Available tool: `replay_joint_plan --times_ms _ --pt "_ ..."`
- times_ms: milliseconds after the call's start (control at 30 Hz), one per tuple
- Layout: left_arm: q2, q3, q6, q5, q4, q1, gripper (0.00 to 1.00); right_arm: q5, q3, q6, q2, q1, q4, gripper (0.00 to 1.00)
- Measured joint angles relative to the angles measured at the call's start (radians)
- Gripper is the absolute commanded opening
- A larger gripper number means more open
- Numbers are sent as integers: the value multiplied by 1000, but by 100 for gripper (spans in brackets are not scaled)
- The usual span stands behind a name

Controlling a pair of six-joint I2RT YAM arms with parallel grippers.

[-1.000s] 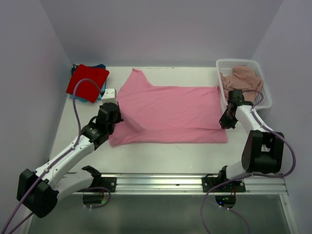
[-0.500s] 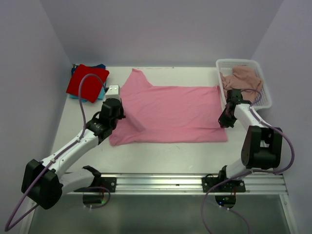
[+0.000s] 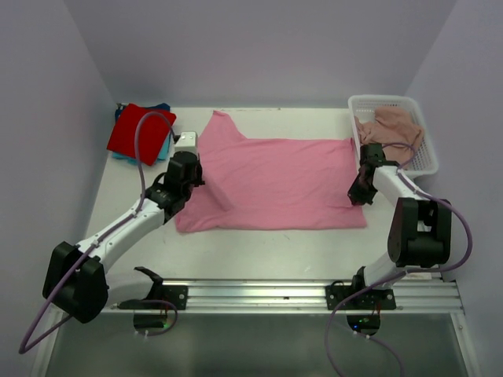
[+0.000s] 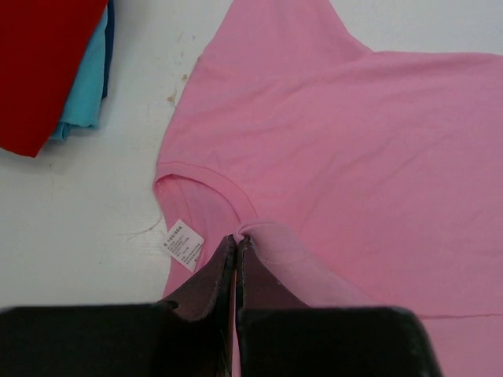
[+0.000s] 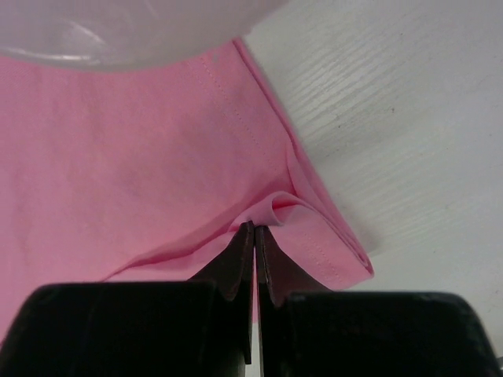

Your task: Fold and stack the t-shirts

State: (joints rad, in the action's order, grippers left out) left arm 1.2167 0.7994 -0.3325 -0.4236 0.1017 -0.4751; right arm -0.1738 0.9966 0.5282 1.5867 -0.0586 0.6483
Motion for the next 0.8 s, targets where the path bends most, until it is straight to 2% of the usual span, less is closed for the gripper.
replay_joint_plan --times_ms 400,633,800 --pt "73 77 56 42 -93 13 0 0 0 3 37 2 -37 0" --pt "101 83 63 60 -80 18 0 0 0 3 41 2 -45 0" --pt "209 136 61 54 -30 29 0 2 -2 3 44 2 -53 0"
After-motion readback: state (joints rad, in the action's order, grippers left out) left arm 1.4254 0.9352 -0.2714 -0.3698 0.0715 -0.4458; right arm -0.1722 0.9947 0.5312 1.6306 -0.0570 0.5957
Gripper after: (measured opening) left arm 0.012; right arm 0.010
